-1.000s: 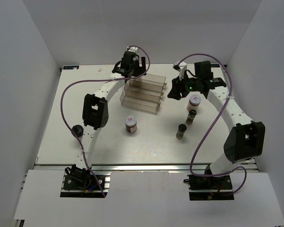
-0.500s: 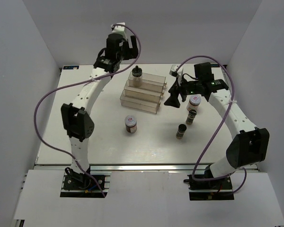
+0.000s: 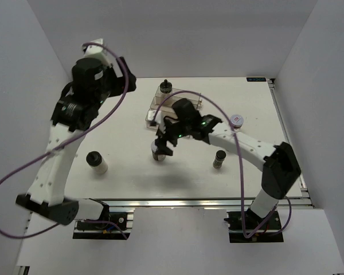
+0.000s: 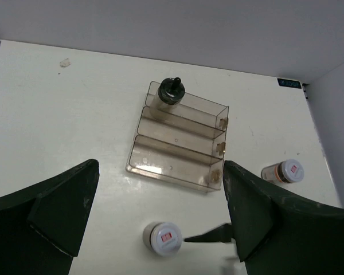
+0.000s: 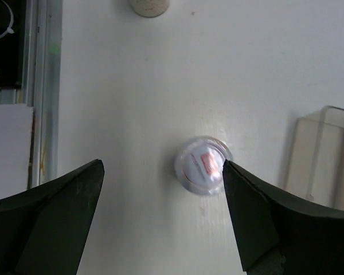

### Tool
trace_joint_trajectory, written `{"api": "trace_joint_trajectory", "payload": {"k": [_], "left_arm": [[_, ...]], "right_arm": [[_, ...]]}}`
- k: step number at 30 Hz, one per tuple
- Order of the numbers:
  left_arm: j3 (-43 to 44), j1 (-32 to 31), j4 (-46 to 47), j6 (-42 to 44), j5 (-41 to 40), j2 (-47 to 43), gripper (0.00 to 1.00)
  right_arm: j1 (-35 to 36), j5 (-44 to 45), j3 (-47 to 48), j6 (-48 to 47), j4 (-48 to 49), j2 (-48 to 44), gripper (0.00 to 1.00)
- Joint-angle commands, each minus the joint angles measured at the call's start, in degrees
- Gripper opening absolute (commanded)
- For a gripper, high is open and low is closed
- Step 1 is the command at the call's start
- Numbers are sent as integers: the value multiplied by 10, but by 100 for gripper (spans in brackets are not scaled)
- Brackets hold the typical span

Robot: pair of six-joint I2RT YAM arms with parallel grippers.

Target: Organize the condiment bottles

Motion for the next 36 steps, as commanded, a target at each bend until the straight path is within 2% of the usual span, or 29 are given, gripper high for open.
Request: {"api": "trace_joint_trajectory", "payload": {"k": [1, 6, 10, 14, 17, 28, 36], "left_arm": [[-21, 0, -82, -35, -35, -99, 98], [-48, 0, -146, -59, -48, -184, 98], [-61, 0, -174, -61, -54, -213, 98], [-57, 0, -190, -61, -61, -225, 98], [-64, 0, -191, -67, -58, -234, 98], [-98, 0, -173, -79, -57, -258, 98], [-152, 0, -150, -91, -36, -272, 98]], "right_arm": [[68, 45, 34, 32, 72, 50, 89], [114, -27, 66, 64, 164, 130, 89], [142, -23, 148, 79, 181, 212, 89], [161, 13, 271, 106, 179, 312, 89], [175, 27, 315, 102, 173, 359, 89], [199, 58, 394, 94, 176, 431, 89], [210, 81, 439, 109, 217, 473, 89]]}}
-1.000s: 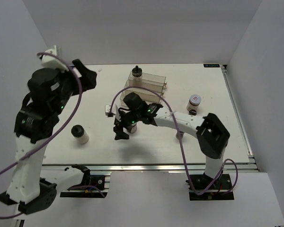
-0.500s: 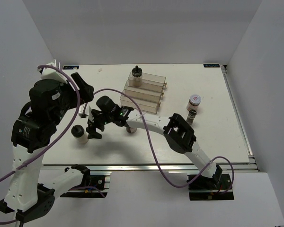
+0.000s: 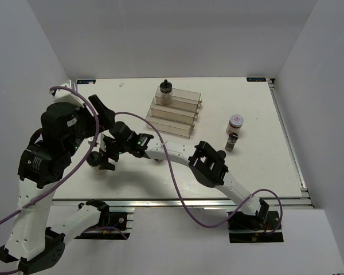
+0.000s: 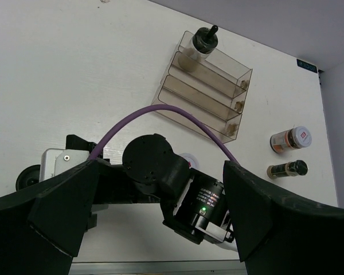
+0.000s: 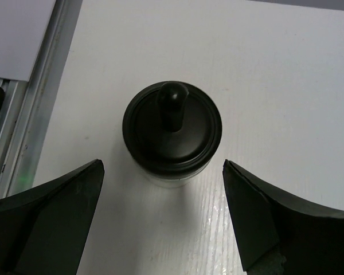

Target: Organize the condiment bottles

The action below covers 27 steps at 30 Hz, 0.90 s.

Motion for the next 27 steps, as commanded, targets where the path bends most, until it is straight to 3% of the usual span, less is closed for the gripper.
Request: {"api": "trace_joint_trajectory", "payload": {"k": [1, 21, 27], "left_arm": [[-9, 0, 14, -8, 9, -5, 98], [14, 0, -11, -4, 9, 2, 98], [17, 0, -17, -9, 8, 1, 98]], "right_arm": [[8, 14, 37, 8, 49, 16, 89], [16, 42, 83, 9, 98, 62, 89], [16, 42, 83, 4, 113, 67, 78]]}}
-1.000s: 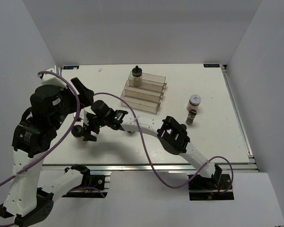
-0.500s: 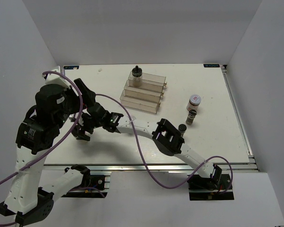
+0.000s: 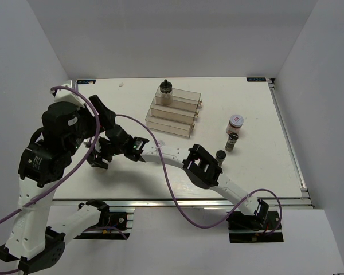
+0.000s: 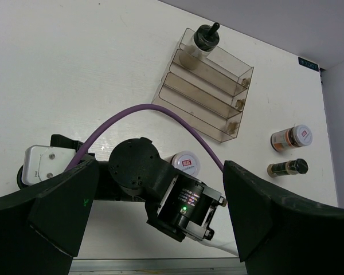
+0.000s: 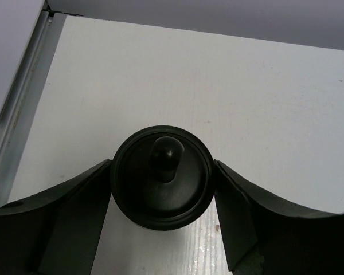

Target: Organize the condiment bottles

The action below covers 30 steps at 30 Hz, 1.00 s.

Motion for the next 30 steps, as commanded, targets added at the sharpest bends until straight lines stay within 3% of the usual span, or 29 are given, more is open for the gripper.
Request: {"api": "trace_joint_trajectory", "payload": {"k": [1, 5, 8, 9, 12, 30], "left_arm": [[21, 0, -10, -5, 5, -2, 98], [23, 0, -16, -12, 3, -4, 98], [25, 0, -17, -14, 1, -5, 98], [26, 0, -17, -15, 2, -5, 98], [31, 0, -14, -16, 2, -4, 98], [67, 0, 131, -15, 69, 4, 98]], "right_arm": [[3, 6, 27, -8, 42, 8, 73], [3, 0, 25, -12, 46, 10, 60], [3, -8, 22, -16, 51, 5, 46], [3, -6, 18, -16, 53, 1, 23], [3, -3, -4, -20, 64, -20, 0], [-121, -106, -30, 115, -68, -184, 0]]}}
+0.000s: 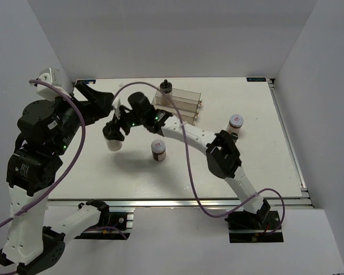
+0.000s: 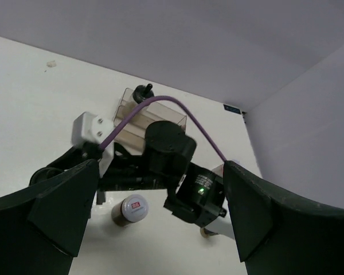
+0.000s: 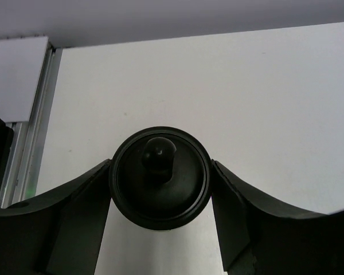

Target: Organize the condiment bottles

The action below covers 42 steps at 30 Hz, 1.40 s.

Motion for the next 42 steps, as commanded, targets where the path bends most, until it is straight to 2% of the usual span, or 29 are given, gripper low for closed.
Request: {"api": "trace_joint_trajectory", "payload": {"k": [1, 10, 22, 28, 42], "left_arm": [[-4, 0, 48, -4, 28, 1, 98], [-46, 0, 93, -18, 80, 10, 98], [-196, 0, 162, -41, 110, 15, 98], [-244, 0, 189, -51, 139, 19, 98], [-291, 0, 184, -52, 143, 22, 98]], "right_arm": [[-29, -28, 12, 54, 7, -76, 0], [-153, -7, 40, 64, -66, -121, 0], [-298, 37, 30, 26, -126, -149, 0], [-334, 62, 29, 4, -123, -134, 0], [-348, 109, 74, -14, -65, -42, 0]]}}
